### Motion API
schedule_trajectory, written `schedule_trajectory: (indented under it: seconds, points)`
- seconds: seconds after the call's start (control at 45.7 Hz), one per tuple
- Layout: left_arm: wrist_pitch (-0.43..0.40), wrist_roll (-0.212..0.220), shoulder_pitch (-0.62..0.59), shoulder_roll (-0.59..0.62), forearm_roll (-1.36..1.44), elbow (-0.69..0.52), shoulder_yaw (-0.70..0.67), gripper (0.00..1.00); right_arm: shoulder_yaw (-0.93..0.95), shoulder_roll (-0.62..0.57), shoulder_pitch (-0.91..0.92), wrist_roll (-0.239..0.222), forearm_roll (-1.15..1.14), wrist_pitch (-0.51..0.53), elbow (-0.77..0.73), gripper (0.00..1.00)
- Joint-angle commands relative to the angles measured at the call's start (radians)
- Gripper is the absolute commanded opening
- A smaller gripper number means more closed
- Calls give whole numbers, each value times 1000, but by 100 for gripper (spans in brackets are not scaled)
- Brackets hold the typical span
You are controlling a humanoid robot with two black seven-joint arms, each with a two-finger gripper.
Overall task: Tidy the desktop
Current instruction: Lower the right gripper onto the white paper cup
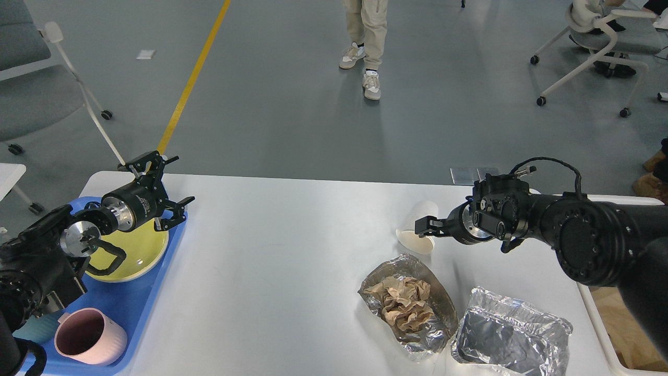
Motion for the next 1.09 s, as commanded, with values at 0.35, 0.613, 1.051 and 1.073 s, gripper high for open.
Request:
schedule_trajectory:
  seconds: [0.35,0.613,1.051,1.073]
  points:
    - [0,0,0,0,0,0,0,96,110,3,-97,0,-2,-176,-80,100]
    - [0,0,0,0,0,0,0,96,193,5,-137,-1,-2,-210,-95,98]
    - [0,0,0,0,0,0,0,96,254,29,-163,0,1,-212,-95,95]
    - [0,0,0,0,0,0,0,96,256,31,-163,0,1,-212,-95,94]
